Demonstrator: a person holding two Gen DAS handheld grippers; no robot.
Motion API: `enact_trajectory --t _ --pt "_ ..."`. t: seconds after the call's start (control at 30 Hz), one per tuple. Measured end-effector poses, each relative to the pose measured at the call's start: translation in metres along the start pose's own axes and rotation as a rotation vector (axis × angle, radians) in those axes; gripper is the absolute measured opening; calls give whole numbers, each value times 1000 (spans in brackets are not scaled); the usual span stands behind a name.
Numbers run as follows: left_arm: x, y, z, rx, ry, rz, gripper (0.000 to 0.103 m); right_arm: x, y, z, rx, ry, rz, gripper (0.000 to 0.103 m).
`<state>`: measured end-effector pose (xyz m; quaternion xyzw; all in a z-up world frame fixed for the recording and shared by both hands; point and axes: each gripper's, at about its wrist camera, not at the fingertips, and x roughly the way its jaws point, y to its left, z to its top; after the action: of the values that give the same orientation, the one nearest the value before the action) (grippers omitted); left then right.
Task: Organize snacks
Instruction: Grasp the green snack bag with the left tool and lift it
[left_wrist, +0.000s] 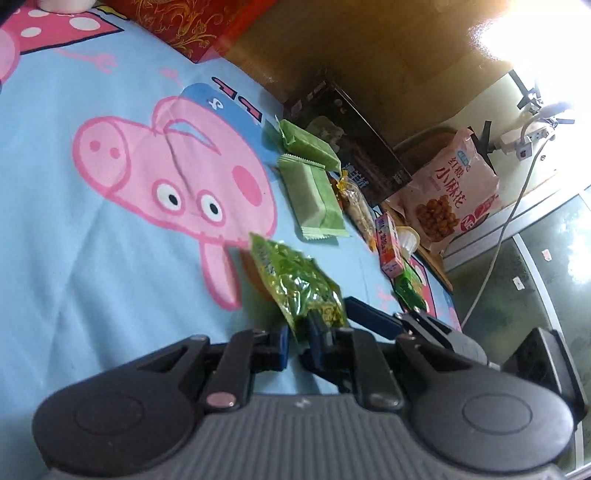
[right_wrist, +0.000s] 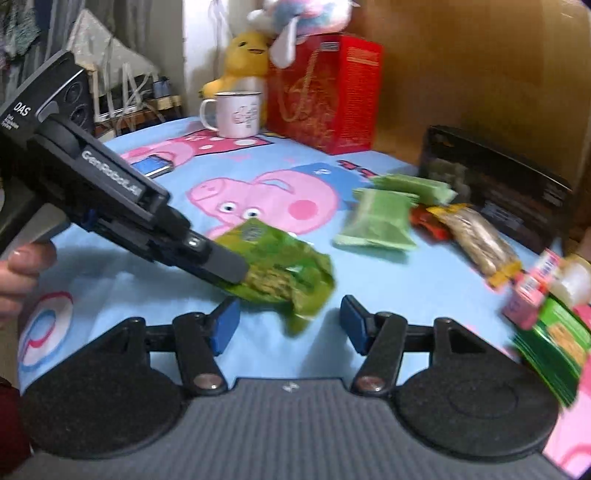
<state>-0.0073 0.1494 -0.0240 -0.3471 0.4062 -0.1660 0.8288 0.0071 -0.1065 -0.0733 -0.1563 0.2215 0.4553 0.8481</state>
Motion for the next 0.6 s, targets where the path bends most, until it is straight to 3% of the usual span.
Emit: enact_trajectory --t 0.3,0.4,0.43,0.5,0.6 --pt "2 -11 4 75 7 -3 13 -3 -10 -6 90 -54 46 58" --pt "10 -11 10 55 22 -30 32 -5 -17 -8 151 -67 81 56" --pt "12 -11 11 43 23 -50 36 -6 -17 -9 158 -67 79 48" --pt "15 -14 13 53 19 -47 34 -5 -16 -9 155 -67 75 47" --pt "22 -15 14 60 24 -25 21 -5 -13 -8 142 -66 64 48"
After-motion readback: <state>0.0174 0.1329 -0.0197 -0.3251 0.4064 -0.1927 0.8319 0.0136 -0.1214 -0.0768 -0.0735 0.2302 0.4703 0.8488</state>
